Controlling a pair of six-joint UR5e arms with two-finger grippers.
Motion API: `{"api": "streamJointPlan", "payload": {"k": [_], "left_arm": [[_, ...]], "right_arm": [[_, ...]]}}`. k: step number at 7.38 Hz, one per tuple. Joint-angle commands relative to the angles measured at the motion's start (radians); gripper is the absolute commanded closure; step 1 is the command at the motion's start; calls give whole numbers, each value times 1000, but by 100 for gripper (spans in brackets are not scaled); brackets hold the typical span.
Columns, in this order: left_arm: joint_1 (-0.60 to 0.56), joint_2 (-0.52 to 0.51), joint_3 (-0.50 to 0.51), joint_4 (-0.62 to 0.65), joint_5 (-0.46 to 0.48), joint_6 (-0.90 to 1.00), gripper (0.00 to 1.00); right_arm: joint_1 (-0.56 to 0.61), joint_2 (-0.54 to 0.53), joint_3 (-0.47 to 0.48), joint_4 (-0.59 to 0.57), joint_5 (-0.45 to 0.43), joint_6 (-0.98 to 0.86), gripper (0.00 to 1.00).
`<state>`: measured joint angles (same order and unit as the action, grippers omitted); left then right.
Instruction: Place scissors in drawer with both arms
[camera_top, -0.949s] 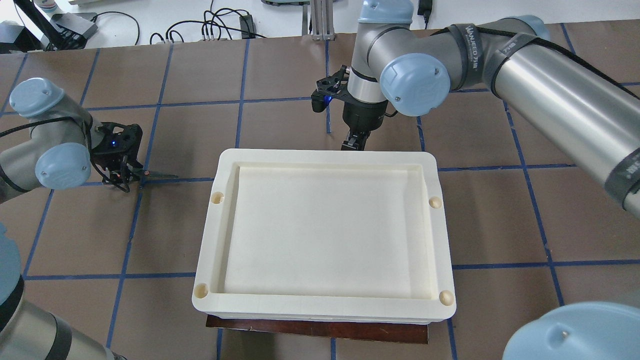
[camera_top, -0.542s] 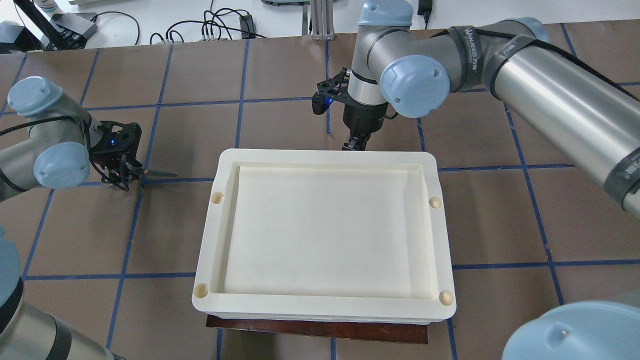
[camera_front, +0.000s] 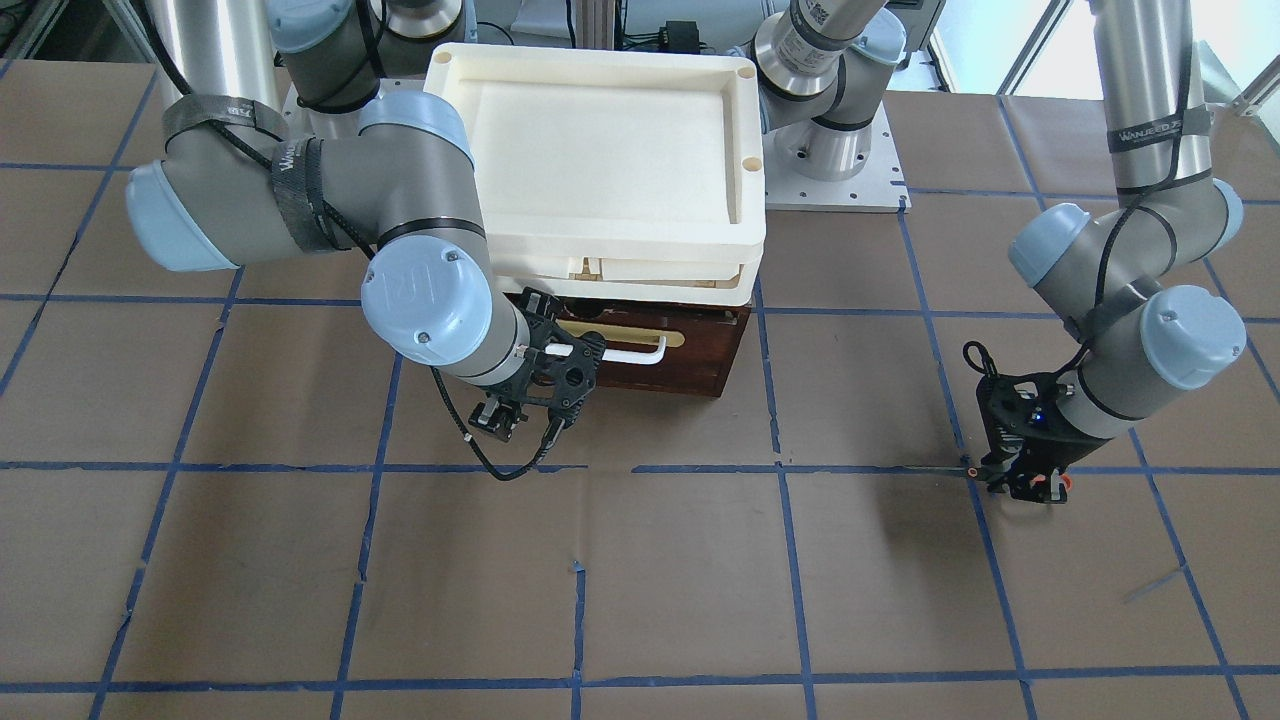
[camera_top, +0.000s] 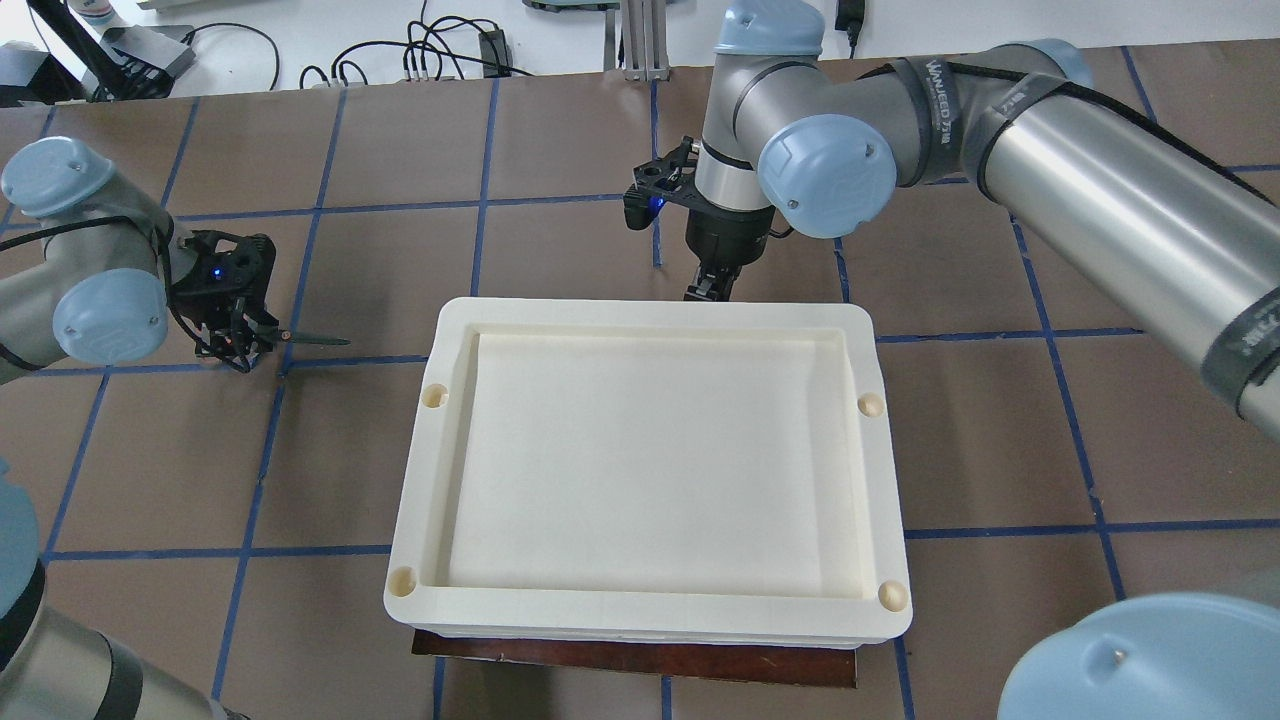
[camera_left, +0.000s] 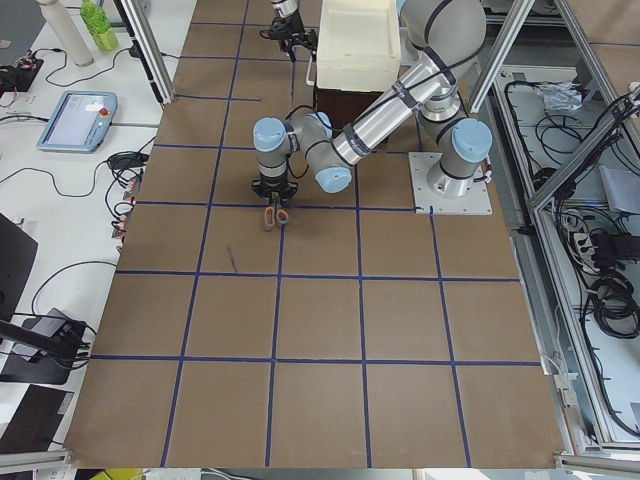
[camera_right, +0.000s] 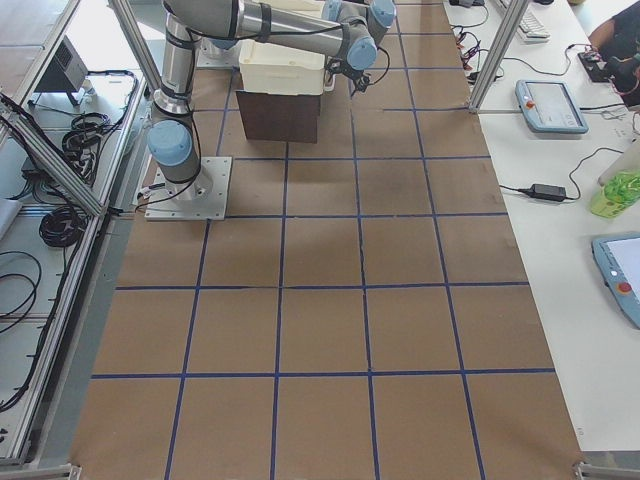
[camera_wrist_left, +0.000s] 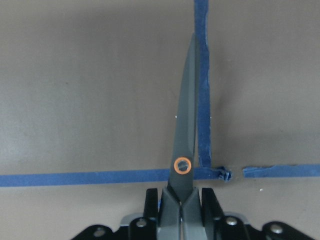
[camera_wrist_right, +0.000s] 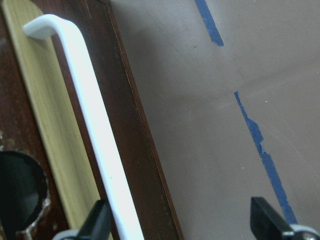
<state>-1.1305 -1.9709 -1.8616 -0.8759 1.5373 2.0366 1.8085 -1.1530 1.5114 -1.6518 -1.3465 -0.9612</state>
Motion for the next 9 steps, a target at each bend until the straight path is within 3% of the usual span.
{"api": "streamJointPlan", "payload": {"k": [1,7,9], "left_arm": [[0,3,4,-3,-2,-1,84],[-15,46,19,-45,-12,-16,84],[-31,79,57,-131,-19,-26,84]], "right_arm": [[0,1,0,-8,-3,-16,0],[0,1,24,-25,-5,-13,0],[0,1,24,-31,-5,-14,0]]}}
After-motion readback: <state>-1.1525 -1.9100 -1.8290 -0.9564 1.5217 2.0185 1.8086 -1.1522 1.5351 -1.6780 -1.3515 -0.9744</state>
